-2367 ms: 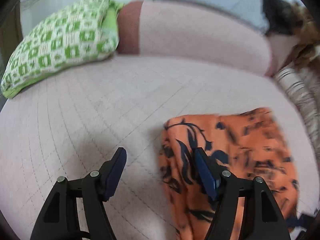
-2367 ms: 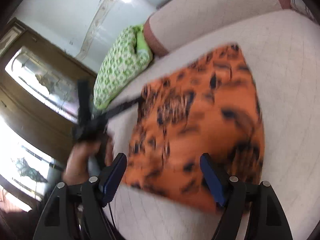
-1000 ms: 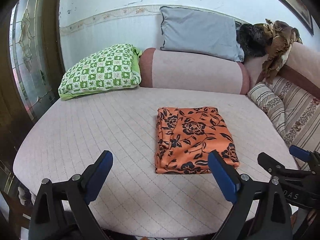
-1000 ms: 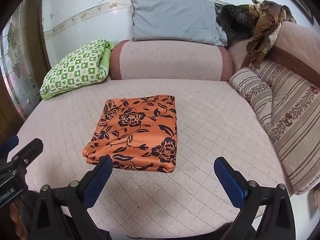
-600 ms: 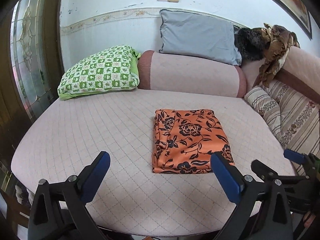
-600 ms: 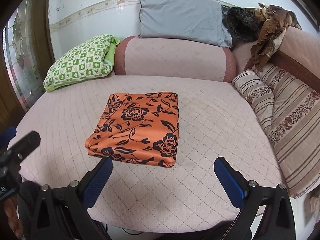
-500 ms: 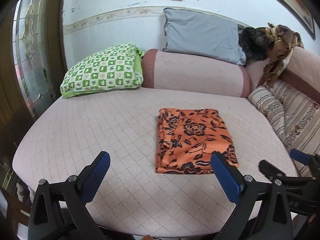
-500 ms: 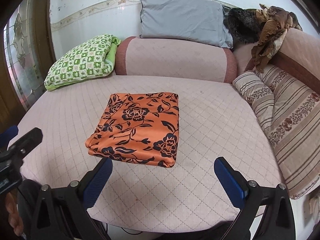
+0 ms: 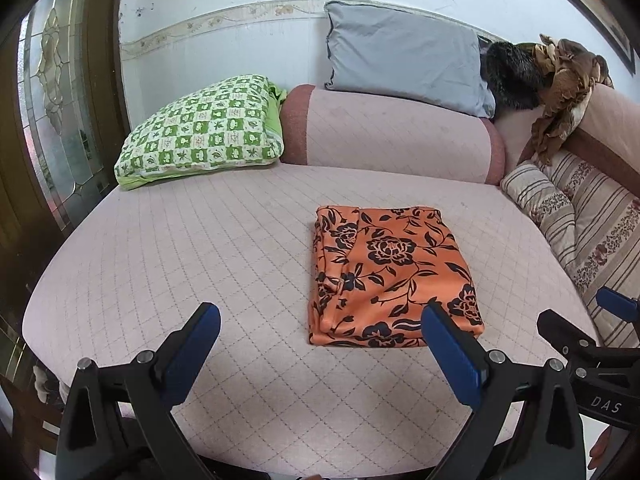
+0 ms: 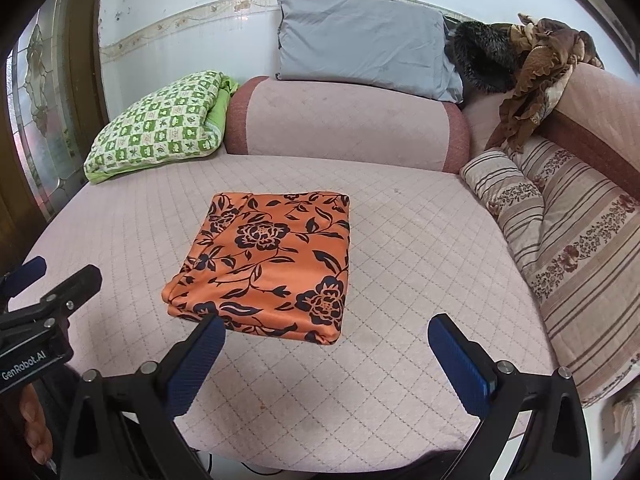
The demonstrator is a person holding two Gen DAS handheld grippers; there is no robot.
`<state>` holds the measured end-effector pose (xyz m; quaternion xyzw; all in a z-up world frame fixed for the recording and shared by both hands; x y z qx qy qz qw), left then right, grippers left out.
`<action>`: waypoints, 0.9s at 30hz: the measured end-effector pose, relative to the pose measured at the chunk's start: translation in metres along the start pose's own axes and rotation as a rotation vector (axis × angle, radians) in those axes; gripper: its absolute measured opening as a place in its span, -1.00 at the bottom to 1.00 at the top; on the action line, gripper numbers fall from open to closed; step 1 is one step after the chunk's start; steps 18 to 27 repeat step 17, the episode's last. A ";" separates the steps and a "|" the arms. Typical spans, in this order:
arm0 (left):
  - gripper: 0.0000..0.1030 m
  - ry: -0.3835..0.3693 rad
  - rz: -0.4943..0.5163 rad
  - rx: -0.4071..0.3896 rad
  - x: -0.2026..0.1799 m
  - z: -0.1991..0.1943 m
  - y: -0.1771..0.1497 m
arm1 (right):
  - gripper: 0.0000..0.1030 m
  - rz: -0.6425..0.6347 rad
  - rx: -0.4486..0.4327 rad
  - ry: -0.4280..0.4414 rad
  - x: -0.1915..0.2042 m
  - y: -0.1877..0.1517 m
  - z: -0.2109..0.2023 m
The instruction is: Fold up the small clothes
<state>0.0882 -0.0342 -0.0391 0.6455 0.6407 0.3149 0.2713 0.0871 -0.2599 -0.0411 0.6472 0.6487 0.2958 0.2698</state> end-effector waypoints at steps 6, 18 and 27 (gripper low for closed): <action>0.95 0.027 0.025 0.005 -0.002 0.004 0.001 | 0.99 0.004 -0.001 -0.005 -0.002 0.002 0.002; 0.95 0.038 0.051 -0.015 -0.007 0.007 0.009 | 0.99 0.013 -0.005 -0.003 -0.002 0.008 0.005; 0.95 0.038 0.051 -0.015 -0.007 0.007 0.009 | 0.99 0.013 -0.005 -0.003 -0.002 0.008 0.005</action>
Point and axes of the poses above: each gripper's, at about its wrist camera, not at the fingertips, and z roughly the way its jaws point, x to its left, y to its top, the point moved 10 cm from there along z, roughly the way its jaws point, and after that the axes turned 7 degrees about y, right-handed, at the moved point
